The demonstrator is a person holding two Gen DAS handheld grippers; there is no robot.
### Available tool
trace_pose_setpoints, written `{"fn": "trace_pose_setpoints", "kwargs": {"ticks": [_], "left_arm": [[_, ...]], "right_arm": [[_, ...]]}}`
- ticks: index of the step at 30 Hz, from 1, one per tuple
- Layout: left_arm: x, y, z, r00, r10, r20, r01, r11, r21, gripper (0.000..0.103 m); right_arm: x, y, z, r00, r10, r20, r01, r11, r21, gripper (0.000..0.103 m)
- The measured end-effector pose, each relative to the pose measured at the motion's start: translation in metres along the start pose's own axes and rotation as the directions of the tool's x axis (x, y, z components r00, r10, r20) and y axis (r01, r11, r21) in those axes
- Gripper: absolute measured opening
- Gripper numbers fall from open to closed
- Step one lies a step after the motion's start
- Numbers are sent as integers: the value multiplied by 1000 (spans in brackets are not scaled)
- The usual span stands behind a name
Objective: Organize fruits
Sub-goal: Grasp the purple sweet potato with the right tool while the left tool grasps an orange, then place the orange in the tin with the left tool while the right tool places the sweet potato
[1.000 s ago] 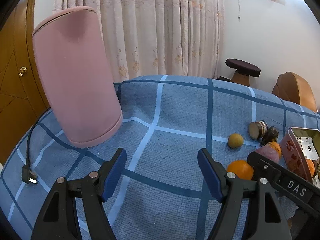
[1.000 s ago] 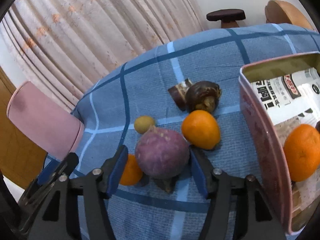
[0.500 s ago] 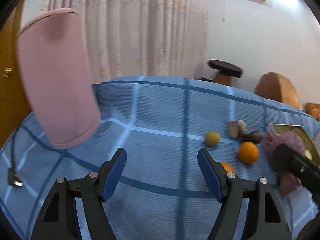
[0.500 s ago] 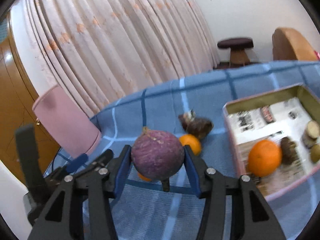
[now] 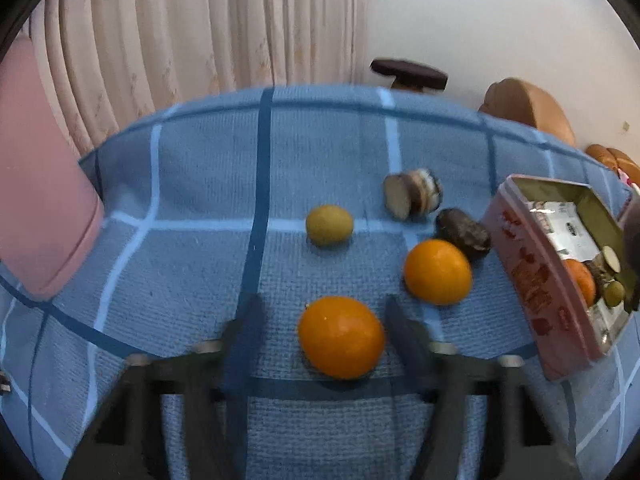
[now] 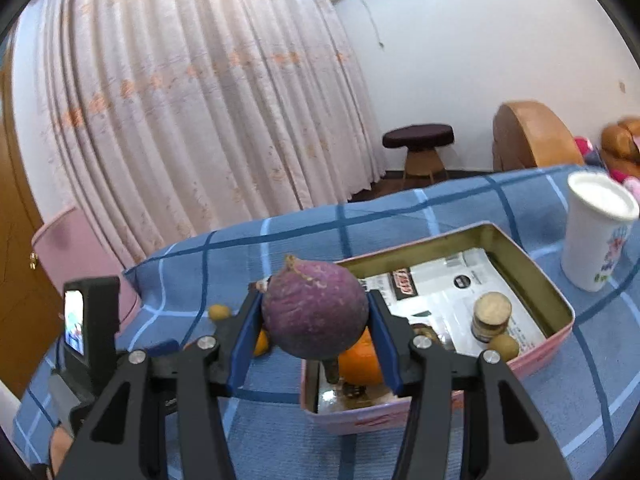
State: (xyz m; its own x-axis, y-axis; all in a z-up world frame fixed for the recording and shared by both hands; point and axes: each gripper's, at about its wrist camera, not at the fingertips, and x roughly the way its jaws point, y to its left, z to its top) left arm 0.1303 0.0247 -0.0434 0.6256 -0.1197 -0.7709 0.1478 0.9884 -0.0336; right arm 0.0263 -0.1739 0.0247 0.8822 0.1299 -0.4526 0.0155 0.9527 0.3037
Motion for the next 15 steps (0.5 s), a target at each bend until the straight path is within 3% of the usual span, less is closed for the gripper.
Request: {"fn": "trace_pose_setpoints", "kwargs": {"ticks": [1,6,9,15], "left_arm": [[0,1,1,1000,-3,7,3,1000,-10,41],[-4,4,2,1000,3,22,-2,1000,-30,41],[-20,6,0,994,46,96,-41,998,-54,41],[-47,-2,-5,957,171,234,-160,985,-66,41]], "right_arm": [[0,-3,0,1000,1,-3,-1,1000,8,54],[1,-4,1,1000,-1,-6,1,1000,7,54],[1,0,-1,1000,-13,1,13,1000,-22,54],[0,11,-4,999,-36,24,38,996,-79,55]]}}
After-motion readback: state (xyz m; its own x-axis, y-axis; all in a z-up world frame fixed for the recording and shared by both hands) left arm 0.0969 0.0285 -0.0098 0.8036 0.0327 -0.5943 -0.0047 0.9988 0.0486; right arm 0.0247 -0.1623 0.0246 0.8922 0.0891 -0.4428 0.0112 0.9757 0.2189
